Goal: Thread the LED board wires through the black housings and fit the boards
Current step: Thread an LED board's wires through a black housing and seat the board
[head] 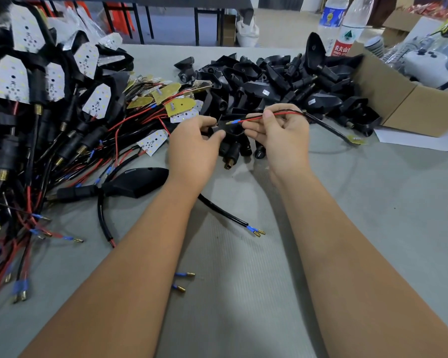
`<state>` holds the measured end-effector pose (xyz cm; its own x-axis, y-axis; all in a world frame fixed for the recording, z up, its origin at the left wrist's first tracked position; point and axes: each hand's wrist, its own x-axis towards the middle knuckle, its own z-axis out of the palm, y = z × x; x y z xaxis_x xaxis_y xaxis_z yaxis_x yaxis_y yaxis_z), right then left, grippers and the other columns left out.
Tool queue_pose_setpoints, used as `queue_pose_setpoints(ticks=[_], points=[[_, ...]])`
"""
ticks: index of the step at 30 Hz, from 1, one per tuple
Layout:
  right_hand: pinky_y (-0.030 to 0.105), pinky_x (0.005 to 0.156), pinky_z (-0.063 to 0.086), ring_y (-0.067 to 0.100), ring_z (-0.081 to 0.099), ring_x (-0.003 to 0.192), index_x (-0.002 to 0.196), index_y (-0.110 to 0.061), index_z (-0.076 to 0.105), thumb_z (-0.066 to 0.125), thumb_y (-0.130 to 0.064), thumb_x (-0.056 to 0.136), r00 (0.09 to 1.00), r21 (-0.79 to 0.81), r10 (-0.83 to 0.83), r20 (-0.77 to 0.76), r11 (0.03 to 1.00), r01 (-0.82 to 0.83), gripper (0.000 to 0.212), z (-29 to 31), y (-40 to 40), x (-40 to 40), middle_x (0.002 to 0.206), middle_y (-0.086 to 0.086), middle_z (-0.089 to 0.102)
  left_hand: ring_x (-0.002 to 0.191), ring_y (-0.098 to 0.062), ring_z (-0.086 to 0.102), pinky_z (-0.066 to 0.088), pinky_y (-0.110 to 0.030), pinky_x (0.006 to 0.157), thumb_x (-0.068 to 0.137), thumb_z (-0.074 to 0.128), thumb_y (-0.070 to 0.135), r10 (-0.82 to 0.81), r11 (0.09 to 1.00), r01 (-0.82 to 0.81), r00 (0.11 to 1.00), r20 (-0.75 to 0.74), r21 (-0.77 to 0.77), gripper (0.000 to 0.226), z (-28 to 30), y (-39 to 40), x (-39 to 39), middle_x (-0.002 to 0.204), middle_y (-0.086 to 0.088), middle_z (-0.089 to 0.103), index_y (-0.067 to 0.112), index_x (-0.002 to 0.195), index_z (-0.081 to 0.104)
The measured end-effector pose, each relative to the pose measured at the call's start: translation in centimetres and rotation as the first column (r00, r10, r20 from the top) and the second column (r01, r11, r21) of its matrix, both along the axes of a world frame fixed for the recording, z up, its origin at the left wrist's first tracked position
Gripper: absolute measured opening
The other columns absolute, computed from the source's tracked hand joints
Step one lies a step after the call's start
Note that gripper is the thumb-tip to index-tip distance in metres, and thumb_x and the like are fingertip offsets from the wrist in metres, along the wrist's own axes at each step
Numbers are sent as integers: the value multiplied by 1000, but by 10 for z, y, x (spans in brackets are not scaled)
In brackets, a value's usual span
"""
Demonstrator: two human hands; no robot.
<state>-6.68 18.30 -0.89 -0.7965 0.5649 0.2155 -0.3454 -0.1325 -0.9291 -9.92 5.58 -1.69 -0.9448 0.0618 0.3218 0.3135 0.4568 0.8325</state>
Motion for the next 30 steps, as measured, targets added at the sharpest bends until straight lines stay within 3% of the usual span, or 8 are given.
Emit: queue_pose_setpoints(ticks=[4, 10, 13, 15, 18, 21, 25, 30], points=[[26, 66, 59, 19, 72, 69, 92, -7, 50, 42, 0, 100, 1000, 18, -20, 12, 1000, 20, 14, 1, 0, 1, 86, 18, 67, 91, -9, 67, 53, -21, 83, 87, 71, 14, -36, 990, 32, 999, 22, 140, 29, 2, -3, 1, 105, 6, 70, 18, 116, 68], [28, 67, 59, 21, 72, 70, 90, -6, 52, 44, 1, 100, 987, -4, 161, 23, 987, -161, 14, 2, -7, 4, 82, 16, 68, 89, 1, 64, 49, -7, 79, 86, 72, 11, -92, 985, 93, 996, -14, 144, 32, 2, 0, 3, 102, 10, 67, 16, 117, 68], [24, 65, 57, 17, 71, 68, 87, -7, 57, 51, 1, 97, 984, 3, 177, 30, 984, -178, 14, 1, -7, 6, 78, 11, 69, 98, -11, 67, 53, -21, 89, 84, 73, 6, -140, 952, 137, 990, -9, 272, 37, 5, -1, 6, 108, -1, 70, 14, 119, 63], [21, 59, 53, 12, 65, 62, 83, -10, 63, 59, 0, 93, 987, 59, 150, 51, 986, -153, 15, 1, -6, 7, 73, 5, 68, 94, -16, 70, 55, -28, 89, 83, 73, 1, -191, 868, 148, 981, 44, 473, 48, 8, 1, 7, 101, -7, 71, 15, 125, 54], [20, 54, 47, 10, 56, 56, 79, -11, 68, 66, -1, 88, 990, 61, 131, 53, 989, -134, 14, 1, -5, 7, 66, 1, 65, 80, -14, 70, 58, -28, 83, 85, 69, -6, -319, 575, 56, 934, 160, 816, 55, 9, 7, 7, 87, -6, 71, 7, 134, 47], [21, 55, 46, 11, 55, 56, 78, -10, 69, 66, -1, 88, 985, 25, 173, 31, 985, -173, 13, 1, -6, 7, 65, 1, 64, 78, -9, 69, 57, -23, 82, 91, 61, -2, -423, 410, 2, 886, 188, 912, 27, 7, 11, 5, 89, -4, 68, 2, 118, 59], [22, 56, 46, 12, 53, 57, 80, -8, 69, 64, 0, 88, 974, 5, 223, 28, 975, -223, 13, 0, -8, 7, 69, 4, 63, 89, -7, 67, 51, -27, 94, 101, 51, 18, -509, 501, 87, 834, 211, 861, 18, 5, 14, 7, 99, 1, 73, 17, 107, 68], [18, 48, 42, 8, 48, 50, 80, -9, 67, 61, -6, 92, 959, -115, 282, 37, 954, -277, 13, 3, -10, 5, 63, 1, 60, 98, -11, 69, 54, -28, 83, 106, 34, 35, -510, 554, 149, 838, 193, 819, 29, 3, 11, 8, 120, -2, 69, 33, 112, 63]])
